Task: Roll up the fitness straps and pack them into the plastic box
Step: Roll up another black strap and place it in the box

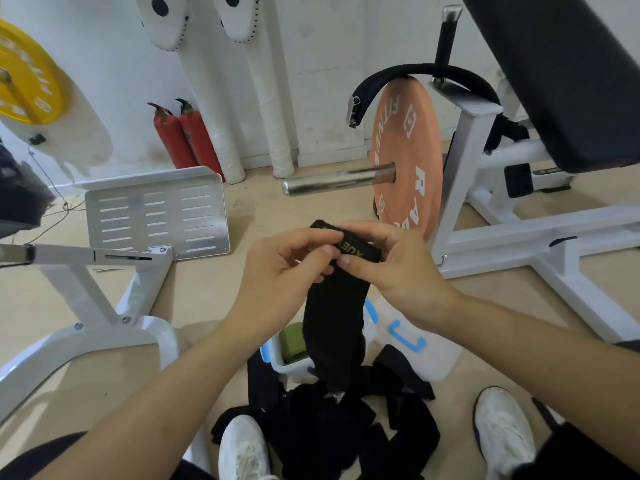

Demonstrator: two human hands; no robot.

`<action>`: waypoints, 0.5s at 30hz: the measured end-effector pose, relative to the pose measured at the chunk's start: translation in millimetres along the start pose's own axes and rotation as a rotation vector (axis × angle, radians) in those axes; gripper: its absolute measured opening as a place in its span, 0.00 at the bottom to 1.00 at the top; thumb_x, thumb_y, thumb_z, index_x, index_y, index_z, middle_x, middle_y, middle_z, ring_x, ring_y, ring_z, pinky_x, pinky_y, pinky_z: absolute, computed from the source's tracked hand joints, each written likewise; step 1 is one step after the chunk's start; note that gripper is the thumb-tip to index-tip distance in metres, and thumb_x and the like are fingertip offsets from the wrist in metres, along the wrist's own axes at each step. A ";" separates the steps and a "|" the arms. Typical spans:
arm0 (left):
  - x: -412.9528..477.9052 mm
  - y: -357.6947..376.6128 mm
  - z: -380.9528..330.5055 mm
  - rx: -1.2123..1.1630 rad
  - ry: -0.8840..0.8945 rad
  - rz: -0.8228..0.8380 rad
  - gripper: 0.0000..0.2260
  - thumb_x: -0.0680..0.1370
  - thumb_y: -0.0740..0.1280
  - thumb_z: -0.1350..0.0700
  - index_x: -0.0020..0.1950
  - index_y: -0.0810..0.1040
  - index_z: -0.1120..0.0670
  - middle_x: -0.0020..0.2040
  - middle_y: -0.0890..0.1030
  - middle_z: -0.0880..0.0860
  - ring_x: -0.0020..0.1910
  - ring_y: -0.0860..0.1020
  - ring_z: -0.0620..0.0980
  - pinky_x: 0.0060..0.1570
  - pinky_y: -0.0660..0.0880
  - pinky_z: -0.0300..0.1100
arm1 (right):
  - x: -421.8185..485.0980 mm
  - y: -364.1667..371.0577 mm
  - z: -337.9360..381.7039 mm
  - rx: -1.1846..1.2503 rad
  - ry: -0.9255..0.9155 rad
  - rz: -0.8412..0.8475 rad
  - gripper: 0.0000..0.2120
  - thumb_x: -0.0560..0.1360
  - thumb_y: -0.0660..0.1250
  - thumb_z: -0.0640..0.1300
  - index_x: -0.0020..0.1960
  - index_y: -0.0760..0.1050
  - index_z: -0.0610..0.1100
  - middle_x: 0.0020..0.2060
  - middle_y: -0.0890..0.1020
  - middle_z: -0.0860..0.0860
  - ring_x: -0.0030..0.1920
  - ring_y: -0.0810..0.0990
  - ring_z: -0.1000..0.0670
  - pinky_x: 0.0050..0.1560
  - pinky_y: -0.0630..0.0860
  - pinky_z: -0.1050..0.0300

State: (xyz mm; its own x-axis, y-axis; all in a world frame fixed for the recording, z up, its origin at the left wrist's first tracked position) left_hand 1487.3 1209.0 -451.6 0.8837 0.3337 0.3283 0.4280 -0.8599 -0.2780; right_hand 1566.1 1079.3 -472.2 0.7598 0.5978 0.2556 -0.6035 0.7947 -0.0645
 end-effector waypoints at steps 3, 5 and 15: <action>5.8 -23.7 -3.3 0.126 0.093 -0.158 0.10 0.77 0.72 0.63 0.52 0.83 0.48 0.42 0.82 0.50 0.40 0.80 0.46 0.41 0.75 0.37 | 5.1 -2.1 -3.1 0.017 0.041 0.031 0.19 0.74 0.73 0.31 0.63 0.80 0.41 0.55 0.85 0.44 0.58 0.83 0.47 0.62 0.80 0.53; 11.9 -28.6 4.2 0.135 0.049 -0.141 0.09 0.79 0.71 0.57 0.58 0.81 0.48 0.48 0.80 0.48 0.45 0.79 0.43 0.46 0.75 0.37 | 6.4 -5.2 -3.5 0.032 0.064 0.022 0.19 0.74 0.73 0.32 0.62 0.80 0.42 0.53 0.85 0.45 0.56 0.84 0.47 0.58 0.81 0.54; 0.5 23.8 8.7 0.055 0.049 0.196 0.17 0.85 0.54 0.48 0.70 0.68 0.53 0.54 0.79 0.38 0.57 0.79 0.42 0.59 0.77 0.47 | -3.5 9.6 4.4 0.105 0.005 0.019 0.15 0.81 0.63 0.32 0.65 0.75 0.44 0.58 0.82 0.48 0.60 0.81 0.51 0.62 0.79 0.54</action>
State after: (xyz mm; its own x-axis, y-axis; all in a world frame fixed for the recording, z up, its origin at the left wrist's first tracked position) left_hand 1499.5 1192.0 -465.9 0.9413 0.1422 0.3062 0.2601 -0.8837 -0.3891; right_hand 1556.6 1084.3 -469.4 0.7491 0.6132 0.2506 -0.6395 0.7681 0.0320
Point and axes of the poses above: each hand's wrist, its own x-axis towards the middle knuckle, its own y-axis out of the palm, z = x × y, the point moved 9 cm from there along x, towards the middle knuckle
